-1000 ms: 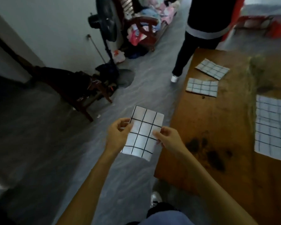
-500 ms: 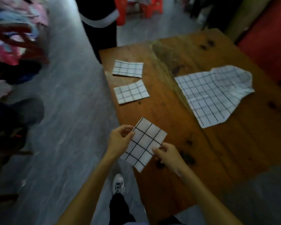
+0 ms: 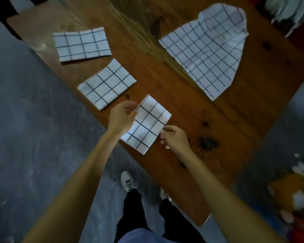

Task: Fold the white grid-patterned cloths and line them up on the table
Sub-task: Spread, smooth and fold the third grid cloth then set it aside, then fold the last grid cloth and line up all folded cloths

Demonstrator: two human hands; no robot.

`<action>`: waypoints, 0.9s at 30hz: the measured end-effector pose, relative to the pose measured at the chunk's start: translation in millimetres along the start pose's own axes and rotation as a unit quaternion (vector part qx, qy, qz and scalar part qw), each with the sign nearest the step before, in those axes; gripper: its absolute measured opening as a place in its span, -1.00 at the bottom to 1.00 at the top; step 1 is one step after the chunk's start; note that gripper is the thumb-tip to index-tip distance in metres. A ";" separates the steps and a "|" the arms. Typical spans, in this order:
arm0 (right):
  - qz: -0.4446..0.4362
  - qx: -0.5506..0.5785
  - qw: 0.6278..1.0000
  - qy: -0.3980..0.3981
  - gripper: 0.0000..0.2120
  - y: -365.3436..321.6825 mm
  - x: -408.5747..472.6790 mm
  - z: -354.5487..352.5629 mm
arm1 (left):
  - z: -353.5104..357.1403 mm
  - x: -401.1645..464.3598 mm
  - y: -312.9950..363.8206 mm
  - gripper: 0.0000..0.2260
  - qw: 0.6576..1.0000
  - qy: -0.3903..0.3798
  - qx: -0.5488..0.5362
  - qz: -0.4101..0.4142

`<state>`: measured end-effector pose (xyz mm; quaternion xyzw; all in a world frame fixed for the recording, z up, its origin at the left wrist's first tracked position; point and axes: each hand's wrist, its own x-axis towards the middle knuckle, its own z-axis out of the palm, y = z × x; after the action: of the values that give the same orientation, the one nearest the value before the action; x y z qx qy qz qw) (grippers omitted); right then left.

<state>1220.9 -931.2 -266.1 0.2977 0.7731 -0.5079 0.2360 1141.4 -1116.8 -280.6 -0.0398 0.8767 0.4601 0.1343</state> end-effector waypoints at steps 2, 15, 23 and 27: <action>0.004 0.008 0.999 0.038 -0.71 2.5 2.6 -0.5 | 1.6 8.9 0.4 -0.83 1.000 0.002 0.015 0.002; -0.103 -0.042 0.986 0.122 -0.71 -4.4 -46.1 -69.0 | 28.9 -38.3 77.8 -0.73 0.987 -0.072 0.084 0.117; -0.229 -0.122 0.952 0.163 -0.65 17.7 -98.8 -193.8 | 79.0 -100.3 193.8 -0.59 0.953 -0.062 0.154 0.255; -0.288 -0.147 0.924 0.202 -0.64 44.0 -126.0 -283.7 | 124.4 -148.9 264.5 -0.54 0.943 -0.034 0.167 0.285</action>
<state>1323.6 -682.8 -104.7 0.1200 0.9229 -0.3636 -0.0404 1258.1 -871.5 -96.7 0.2508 0.9103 0.3277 0.0321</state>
